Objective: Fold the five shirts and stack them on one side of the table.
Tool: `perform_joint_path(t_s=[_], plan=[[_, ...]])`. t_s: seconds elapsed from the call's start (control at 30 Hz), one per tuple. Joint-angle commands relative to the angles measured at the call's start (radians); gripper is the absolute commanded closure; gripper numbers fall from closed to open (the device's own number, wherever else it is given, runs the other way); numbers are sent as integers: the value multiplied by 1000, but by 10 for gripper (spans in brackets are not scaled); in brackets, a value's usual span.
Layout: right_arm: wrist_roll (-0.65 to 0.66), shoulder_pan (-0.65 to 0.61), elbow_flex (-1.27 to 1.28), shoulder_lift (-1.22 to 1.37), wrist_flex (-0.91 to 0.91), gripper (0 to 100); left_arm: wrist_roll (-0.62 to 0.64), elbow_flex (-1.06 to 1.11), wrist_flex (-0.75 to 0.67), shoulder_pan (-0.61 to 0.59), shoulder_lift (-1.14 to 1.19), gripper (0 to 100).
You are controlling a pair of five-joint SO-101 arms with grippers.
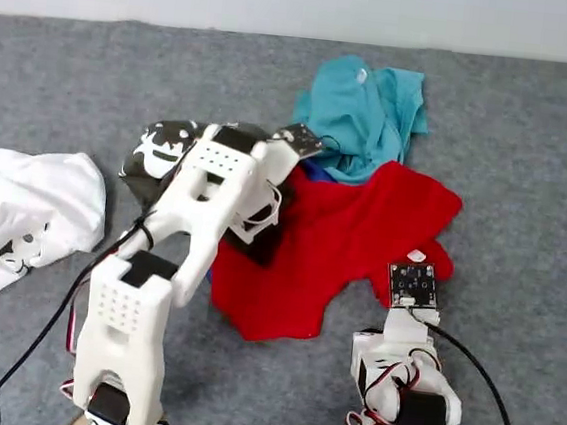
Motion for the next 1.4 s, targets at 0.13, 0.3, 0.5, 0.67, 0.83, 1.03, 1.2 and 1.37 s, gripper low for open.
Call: perform_joint_path(t_s=[0.13,0.3,0.5,0.67,0.83,1.03,1.2,1.37], plan=[[-5,-5,15,-7,-4,989,-17,-127,81,46,124,995],[-5,-5,15,-7,-4,989,3,-191,138,34,69,988],[-5,-5,15,-7,-4,989,78,-360,216,-84,-133,988],[-5,-5,15,-7,-4,989,91,-489,262,-241,-304,988],[-5,-5,15,-7,-4,989,89,-639,259,-411,-471,987],[-5,-5,15,-7,-4,989,83,-814,259,-617,-578,987],[-5,-5,15,-7,-4,989,83,-921,255,-815,-589,987],[-5,-5,15,-7,-4,989,83,-934,180,-1020,-588,987]])
